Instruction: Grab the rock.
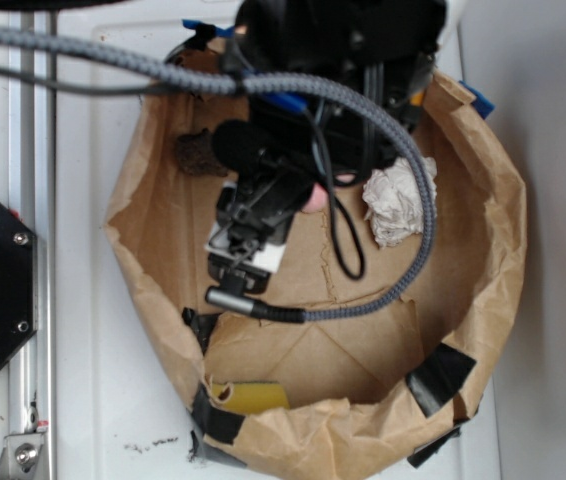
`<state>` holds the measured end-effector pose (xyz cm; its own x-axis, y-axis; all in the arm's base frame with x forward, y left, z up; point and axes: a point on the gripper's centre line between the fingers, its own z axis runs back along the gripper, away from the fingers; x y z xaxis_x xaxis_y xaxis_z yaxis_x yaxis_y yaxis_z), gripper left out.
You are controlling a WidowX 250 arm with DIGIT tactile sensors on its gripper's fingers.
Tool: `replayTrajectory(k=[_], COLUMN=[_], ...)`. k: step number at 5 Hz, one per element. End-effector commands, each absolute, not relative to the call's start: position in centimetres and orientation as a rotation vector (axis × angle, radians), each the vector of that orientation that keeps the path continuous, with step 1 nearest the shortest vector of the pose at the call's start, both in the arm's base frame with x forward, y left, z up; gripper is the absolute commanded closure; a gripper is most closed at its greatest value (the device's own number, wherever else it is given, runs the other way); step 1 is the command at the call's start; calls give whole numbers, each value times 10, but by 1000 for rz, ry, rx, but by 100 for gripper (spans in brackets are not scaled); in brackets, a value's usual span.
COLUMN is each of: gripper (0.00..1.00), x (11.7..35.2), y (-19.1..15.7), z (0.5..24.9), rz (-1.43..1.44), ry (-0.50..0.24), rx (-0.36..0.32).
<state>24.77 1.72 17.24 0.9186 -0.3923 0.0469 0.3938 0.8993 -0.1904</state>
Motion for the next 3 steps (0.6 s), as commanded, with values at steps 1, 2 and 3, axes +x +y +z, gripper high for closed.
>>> replayTrajectory(k=[1,2,3], gripper=[0,0,0], x=[257,258,255], y=[25,35,37], z=[131,108,91], rz=[-423,-431,-449], ry=[-6,22,53], rx=[-53,-33,-30])
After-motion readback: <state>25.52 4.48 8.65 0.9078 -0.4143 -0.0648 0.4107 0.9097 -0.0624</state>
